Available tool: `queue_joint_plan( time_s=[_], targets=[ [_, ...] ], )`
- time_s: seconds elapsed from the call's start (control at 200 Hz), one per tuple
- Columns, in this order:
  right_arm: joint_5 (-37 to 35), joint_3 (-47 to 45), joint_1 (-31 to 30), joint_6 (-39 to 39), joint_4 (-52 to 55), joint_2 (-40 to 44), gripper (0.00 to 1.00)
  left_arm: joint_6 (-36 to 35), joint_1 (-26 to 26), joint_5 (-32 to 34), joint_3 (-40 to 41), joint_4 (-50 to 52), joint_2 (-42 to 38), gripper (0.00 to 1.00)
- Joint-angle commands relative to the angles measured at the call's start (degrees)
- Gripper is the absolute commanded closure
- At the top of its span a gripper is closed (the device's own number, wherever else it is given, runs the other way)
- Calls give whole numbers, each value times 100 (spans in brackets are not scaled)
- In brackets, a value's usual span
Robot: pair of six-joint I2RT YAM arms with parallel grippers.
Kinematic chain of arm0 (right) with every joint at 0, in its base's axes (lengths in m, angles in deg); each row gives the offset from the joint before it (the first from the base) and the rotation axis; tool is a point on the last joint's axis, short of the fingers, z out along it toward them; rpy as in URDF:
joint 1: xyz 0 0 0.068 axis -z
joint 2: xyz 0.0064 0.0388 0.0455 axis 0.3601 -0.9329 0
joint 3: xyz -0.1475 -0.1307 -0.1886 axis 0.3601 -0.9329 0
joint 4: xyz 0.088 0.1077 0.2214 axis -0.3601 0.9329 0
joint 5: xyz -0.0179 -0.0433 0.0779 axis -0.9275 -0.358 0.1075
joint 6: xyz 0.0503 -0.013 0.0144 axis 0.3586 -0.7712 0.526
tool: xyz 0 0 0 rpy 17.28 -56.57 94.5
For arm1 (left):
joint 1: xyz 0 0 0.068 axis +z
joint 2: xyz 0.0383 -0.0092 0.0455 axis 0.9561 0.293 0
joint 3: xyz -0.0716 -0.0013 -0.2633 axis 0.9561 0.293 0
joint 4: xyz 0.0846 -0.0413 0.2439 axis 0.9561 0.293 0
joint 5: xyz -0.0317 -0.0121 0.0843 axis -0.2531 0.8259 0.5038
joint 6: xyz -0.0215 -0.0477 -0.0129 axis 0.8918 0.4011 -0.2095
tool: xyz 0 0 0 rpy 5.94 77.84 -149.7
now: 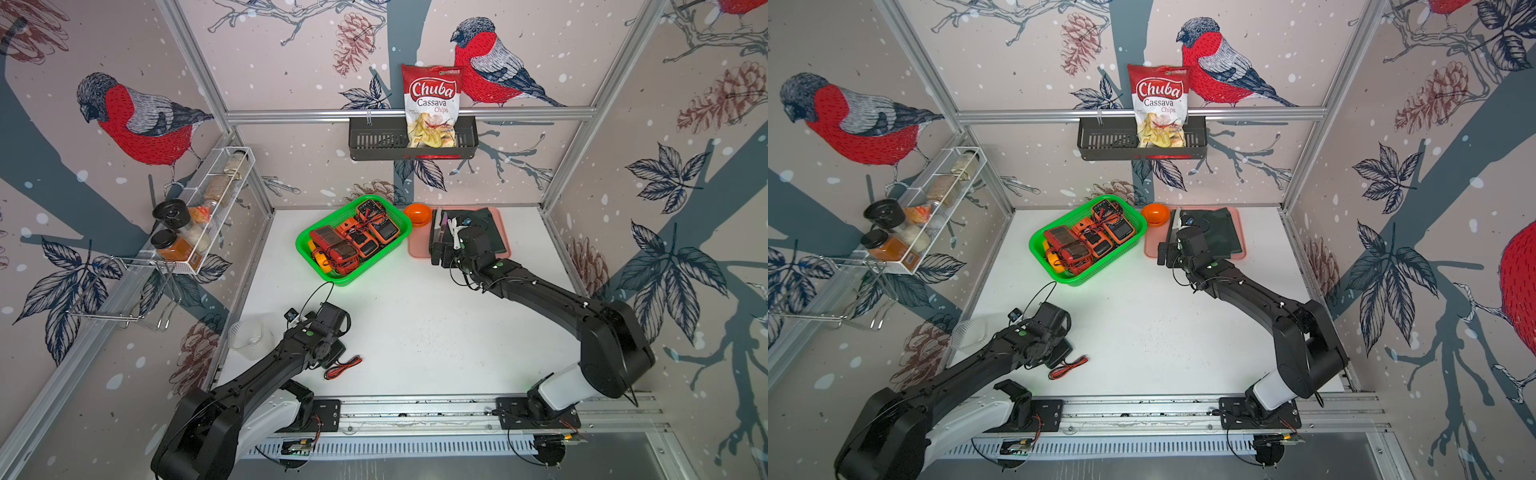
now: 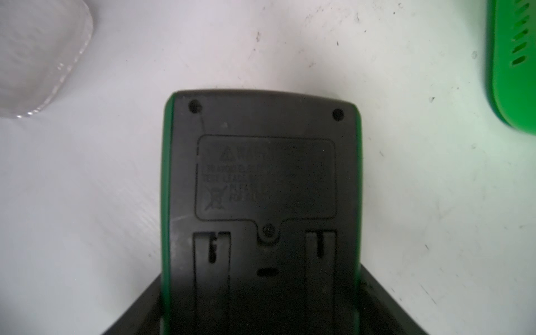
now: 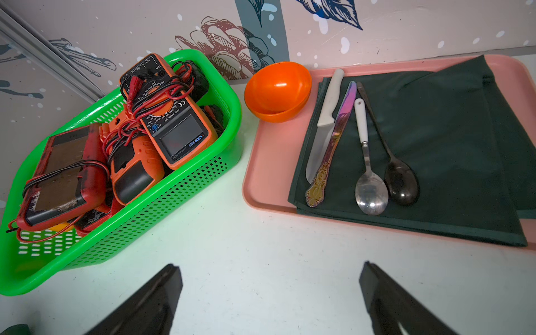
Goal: Put the multimeter into the basket
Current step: Pick up the multimeter from the center of the board, then place the multimeter in the basket.
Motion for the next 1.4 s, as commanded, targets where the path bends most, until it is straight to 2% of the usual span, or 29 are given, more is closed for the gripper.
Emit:
queue_joint_plan(
  time_s=[0.0, 0.165, 0.345, 0.45, 0.565, 0.685, 0.77, 0.921, 1.021, 1.266, 1.391],
  targets=[
    [-10, -27, -12, 18, -148, 78, 0, 236, -2, -261, -116, 45, -259, 74],
    [-71, -100, 14, 29, -126, 207, 0, 74, -1, -83, -681, 463, -884, 92],
    [-76, -291, 84, 101, -151, 529, 0, -211, 1, 372, -1735, 1313, -1349, 98],
    [-67, -408, 109, 133, -229, 724, 0, -523, -2, 642, -2222, 973, -1393, 98],
    [-93, -507, 145, 164, -269, 876, 0, -832, -2, 922, -2490, 13, -1119, 98],
    [-138, -562, 170, 177, -198, 1001, 0, -1194, 4, 1254, -2772, -1252, -467, 98],
    [-206, -603, 181, 173, -129, 1097, 0, -1463, 21, 1471, -3193, -1771, 209, 98],
    [-328, -750, 190, 216, -160, 1288, 0, -1835, 91, 1674, -4177, -2177, 1393, 97],
    [-373, -840, 198, 215, -183, 1381, 0, -1952, 242, 1537, -4732, -2408, 2106, 96],
    [-427, -960, 227, 242, -77, 1534, 0, -2459, 639, 1413, -5813, -2693, 3647, 96],
    [-438, -1070, 241, 247, -118, 1596, 0, -2615, 795, 1254, -6054, -2858, 4201, 95]
  ],
)
